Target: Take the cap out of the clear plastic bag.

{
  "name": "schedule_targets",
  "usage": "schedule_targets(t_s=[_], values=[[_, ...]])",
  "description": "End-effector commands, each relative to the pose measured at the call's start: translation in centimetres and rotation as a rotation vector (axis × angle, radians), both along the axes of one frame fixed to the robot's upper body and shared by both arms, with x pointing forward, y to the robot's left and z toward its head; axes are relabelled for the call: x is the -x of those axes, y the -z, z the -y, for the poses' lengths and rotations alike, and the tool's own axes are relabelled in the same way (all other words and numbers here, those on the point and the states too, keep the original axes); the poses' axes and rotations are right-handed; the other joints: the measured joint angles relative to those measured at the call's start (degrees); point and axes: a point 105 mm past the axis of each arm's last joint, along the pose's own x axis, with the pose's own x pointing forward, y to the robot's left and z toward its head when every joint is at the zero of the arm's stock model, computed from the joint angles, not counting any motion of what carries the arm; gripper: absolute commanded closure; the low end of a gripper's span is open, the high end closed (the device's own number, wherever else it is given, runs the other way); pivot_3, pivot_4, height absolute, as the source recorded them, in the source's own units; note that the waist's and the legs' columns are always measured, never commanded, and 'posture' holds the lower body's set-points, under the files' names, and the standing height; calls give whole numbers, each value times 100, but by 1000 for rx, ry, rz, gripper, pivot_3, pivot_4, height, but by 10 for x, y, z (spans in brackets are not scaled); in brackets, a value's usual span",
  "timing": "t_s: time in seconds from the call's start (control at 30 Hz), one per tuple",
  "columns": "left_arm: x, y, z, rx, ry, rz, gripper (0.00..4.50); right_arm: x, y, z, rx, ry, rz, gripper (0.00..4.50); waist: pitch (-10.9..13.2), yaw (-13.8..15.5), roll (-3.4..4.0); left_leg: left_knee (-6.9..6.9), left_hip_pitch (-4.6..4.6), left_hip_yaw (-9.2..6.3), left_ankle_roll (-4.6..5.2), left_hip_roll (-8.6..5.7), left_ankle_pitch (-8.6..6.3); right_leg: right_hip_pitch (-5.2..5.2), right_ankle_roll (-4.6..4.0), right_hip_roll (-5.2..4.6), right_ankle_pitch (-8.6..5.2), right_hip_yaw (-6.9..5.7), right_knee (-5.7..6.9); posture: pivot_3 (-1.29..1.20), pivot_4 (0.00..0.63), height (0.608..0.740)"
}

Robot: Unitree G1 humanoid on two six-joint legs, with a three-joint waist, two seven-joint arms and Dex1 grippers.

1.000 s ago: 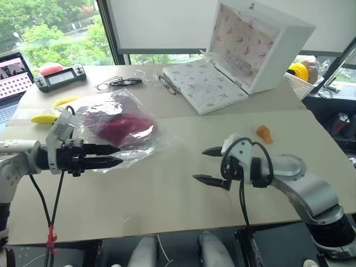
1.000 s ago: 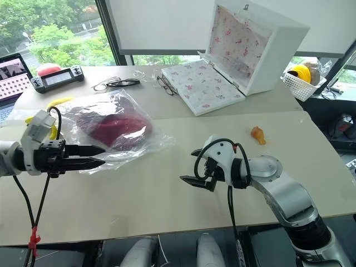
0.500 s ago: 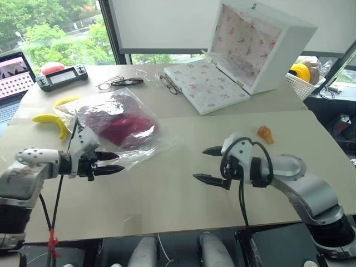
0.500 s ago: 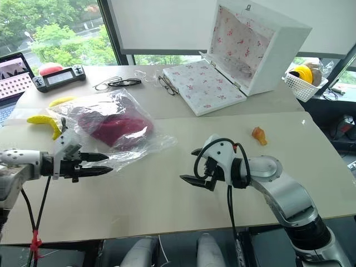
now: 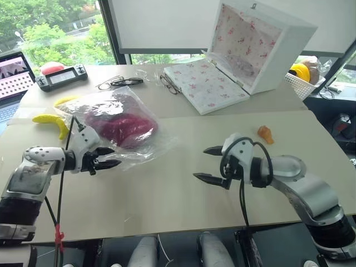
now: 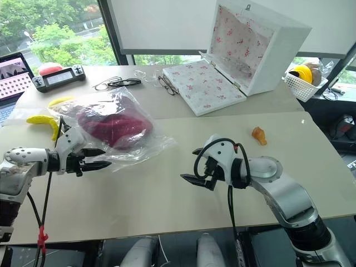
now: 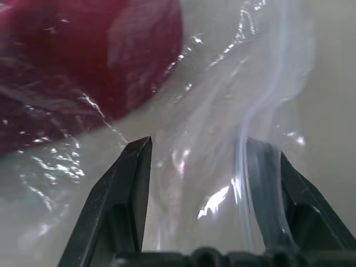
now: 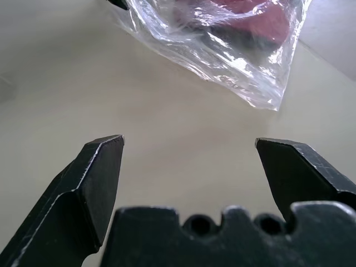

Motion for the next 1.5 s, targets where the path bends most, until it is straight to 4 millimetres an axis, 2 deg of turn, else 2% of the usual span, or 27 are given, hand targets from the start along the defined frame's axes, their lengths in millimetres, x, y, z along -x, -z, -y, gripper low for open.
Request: schedule_targets(t_s=[0.03, 0.1, 0.23, 0.3, 0.4, 0.53, 0.57, 0.67, 0.73, 0.8, 0.9, 1.1, 1.23, 1.3, 1.4, 1.5], values=[[-6, -4, -1, -32, -7, 37, 2104, 3, -15, -2, -26, -10, 62, 0, 0, -1, 0, 0, 0, 0, 0, 0, 0, 0, 0, 0, 0, 0, 0, 0, 150, 740], [-6, -5, 0, -22, -3, 37, 2515, 4, -15, -2, -26, -9, 62, 0, 0, -4, 0, 0, 1, 0, 0, 0, 0, 0, 0, 0, 0, 0, 1, 0, 150, 740], [-5, -3, 2, -35, 12, 35, 4045, 4, -15, -1, -26, -5, 65, 0, 0, -1, 0, 1, 1, 0, 0, 0, 0, 0, 1, 0, -1, 0, 2, 0, 150, 740], [-6, -2, 3, -37, 12, 35, 4466, 3, -16, -1, -27, -4, 65, 0, 0, -1, 0, 1, 1, 0, 0, 0, 0, 0, 1, 0, 0, 0, 2, 0, 150, 740], [-8, -1, 3, -44, 10, 42, 4466, 3, -16, -1, -27, -2, 66, 0, 0, 2, 0, 1, 1, 0, 0, 0, 0, 0, 0, 0, 0, 0, 2, 0, 150, 740], [-19, -10, 9, -15, -20, 115, 4466, 3, -16, -2, -26, -3, 70, 0, 0, 6, 0, 3, 1, -1, 0, 0, 0, 1, 1, 0, 0, 0, 2, 0, 150, 740], [-24, -15, 9, -3, -42, 150, 4466, 3, -17, -3, -28, -4, 74, 0, 0, 14, -1, 3, 1, 0, 0, 0, 0, 1, 0, 0, 0, 0, 2, 0, 150, 740], [-44, -47, 5, 83, -149, 312, 4466, 0, -23, -12, -50, -14, 95, 0, 0, 25, -2, 6, -1, -2, 0, 0, 0, 1, 1, 0, 1, -2, 4, 0, 150, 740], [-51, -65, 1, 128, -213, 413, 4466, -2, -28, -24, -85, -37, 107, 0, 0, 12, -2, 13, -4, -5, 0, 0, 0, 1, 0, 0, 2, -5, 6, 0, 150, 740], [-53, -76, 0, 159, -252, 472, 4466, -6, -34, -38, -121, -57, 119, 0, -1, -26, -3, 15, -2, -6, 0, -1, 0, 1, -1, 0, 7, -3, 6, 0, 150, 740], [-53, -78, 4, 200, -265, 487, 4466, -17, -41, -59, -182, -70, 141, 0, -1, -51, -2, 8, 6, -4, 0, -1, 0, 2, -14, 1, 14, 0, 9, 0, 150, 740], [-49, -75, 19, 234, -225, 481, 4466, -74, -50, -82, -234, 105, 235, 0, -1, -24, -3, 11, 3, -6, -3, -3, 2, -2, -22, 1, 21, 0, 11, 0, 150, 740], [-48, -74, 35, 277, -203, 471, 4466, -97, -47, -100, -237, 144, 263, 0, -1, 0, -3, 8, 2, -6, -4, -4, 3, -5, -25, 1, 23, -1, 12, 0, 150, 740], [-48, -76, 43, 298, -192, 470, 4466, -101, -43, -108, -236, 143, 267, 0, -1, -20, -2, 6, 0, -7, -4, -6, 2, -6, -27, 0, 24, 0, 10, 0, 150, 740], [-48, -78, 61, 332, -165, 474, 4466, -100, -25, -125, -226, 110, 246, 0, -1, -33, -2, 2, 2, -7, -4, -5, 2, -10, -28, 0, 25, 1, 13, 0, 150, 740], [-46, -82, 67, 368, -160, 472, 4466, -101, -16, -132, -222, 99, 241, 0, -1, -70, -2, 1, -4, -6, -5, -6, 3, -21, -30, 0, 27, 4, 17, 0, 150, 740]])
